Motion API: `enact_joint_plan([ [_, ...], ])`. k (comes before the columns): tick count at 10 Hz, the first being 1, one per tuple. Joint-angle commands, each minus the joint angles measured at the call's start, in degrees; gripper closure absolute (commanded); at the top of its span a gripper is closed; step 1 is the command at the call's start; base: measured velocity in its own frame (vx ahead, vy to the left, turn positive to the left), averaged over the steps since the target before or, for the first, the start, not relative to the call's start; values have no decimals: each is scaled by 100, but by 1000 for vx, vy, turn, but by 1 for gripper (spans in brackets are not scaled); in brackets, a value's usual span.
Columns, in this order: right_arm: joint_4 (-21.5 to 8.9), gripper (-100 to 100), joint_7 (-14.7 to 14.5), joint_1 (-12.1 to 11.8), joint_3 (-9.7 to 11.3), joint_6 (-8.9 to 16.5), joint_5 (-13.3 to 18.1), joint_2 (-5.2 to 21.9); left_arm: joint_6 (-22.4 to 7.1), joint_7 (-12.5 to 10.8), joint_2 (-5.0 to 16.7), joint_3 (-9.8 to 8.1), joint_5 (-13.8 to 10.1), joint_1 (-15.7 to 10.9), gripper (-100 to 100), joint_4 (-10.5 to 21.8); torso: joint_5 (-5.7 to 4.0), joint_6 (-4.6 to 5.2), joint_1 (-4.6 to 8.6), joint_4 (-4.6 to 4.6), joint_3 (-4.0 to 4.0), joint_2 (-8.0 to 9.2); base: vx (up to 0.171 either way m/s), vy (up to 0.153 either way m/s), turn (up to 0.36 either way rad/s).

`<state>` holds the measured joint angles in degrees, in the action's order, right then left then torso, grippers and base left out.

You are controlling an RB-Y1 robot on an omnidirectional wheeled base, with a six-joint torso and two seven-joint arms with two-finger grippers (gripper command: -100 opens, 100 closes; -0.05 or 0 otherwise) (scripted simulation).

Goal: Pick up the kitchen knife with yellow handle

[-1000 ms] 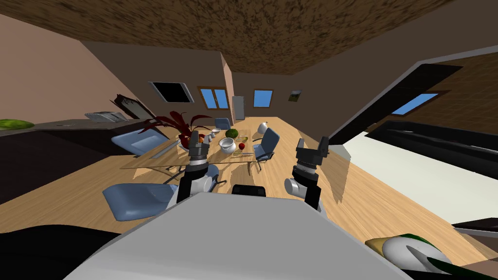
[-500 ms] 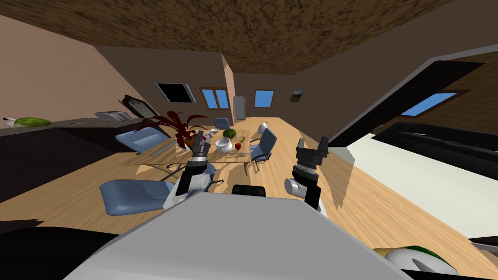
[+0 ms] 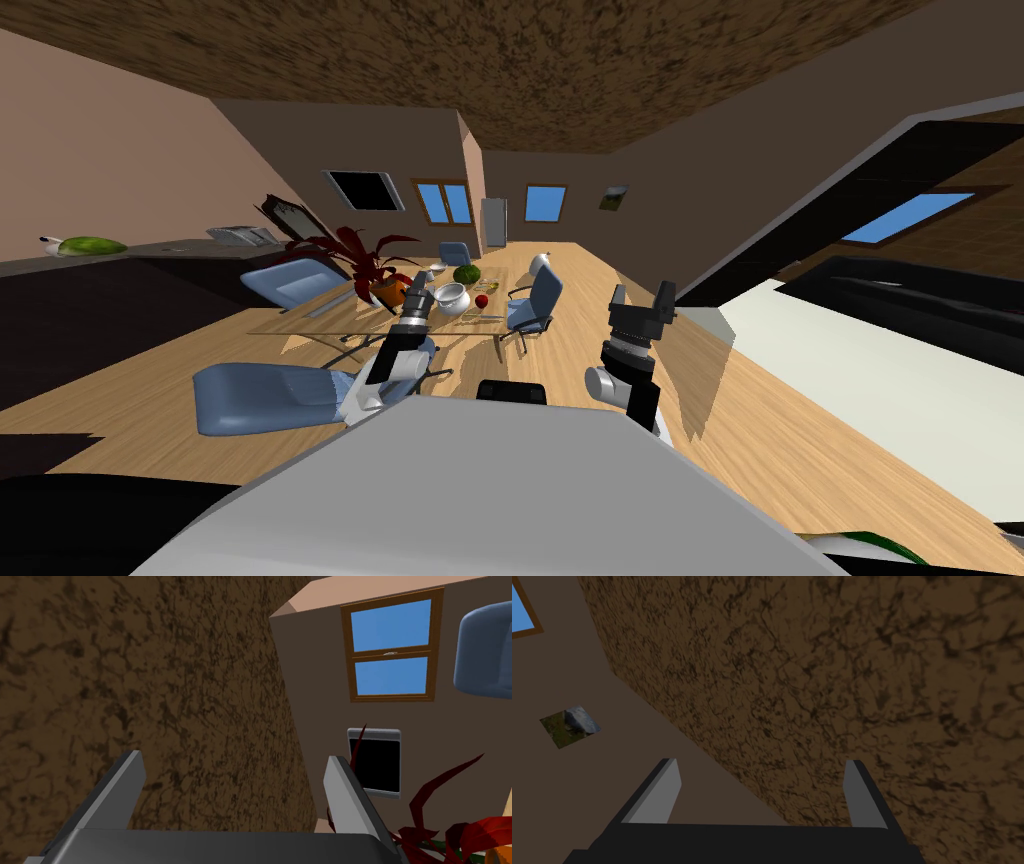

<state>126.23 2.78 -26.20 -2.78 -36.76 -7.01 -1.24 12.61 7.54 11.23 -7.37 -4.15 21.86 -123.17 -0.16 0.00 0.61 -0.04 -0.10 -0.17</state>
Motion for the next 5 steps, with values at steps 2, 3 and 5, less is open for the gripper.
enact_joint_plan([
  [2,0,0,0,0,0,0,0,0,-356,-46,140,-138,-19,-113,-100,162,2,0,-6,0,1,2,20,-129,37],
  [3,0,0,0,0,0,0,0,1,-549,-64,240,-244,-26,-249,-100,342,4,0,-19,1,2,4,23,-132,36],
  [5,0,0,0,0,0,0,0,1,-796,-79,338,-352,-36,-389,-100,534,4,0,-20,1,2,3,22,-125,29],
])
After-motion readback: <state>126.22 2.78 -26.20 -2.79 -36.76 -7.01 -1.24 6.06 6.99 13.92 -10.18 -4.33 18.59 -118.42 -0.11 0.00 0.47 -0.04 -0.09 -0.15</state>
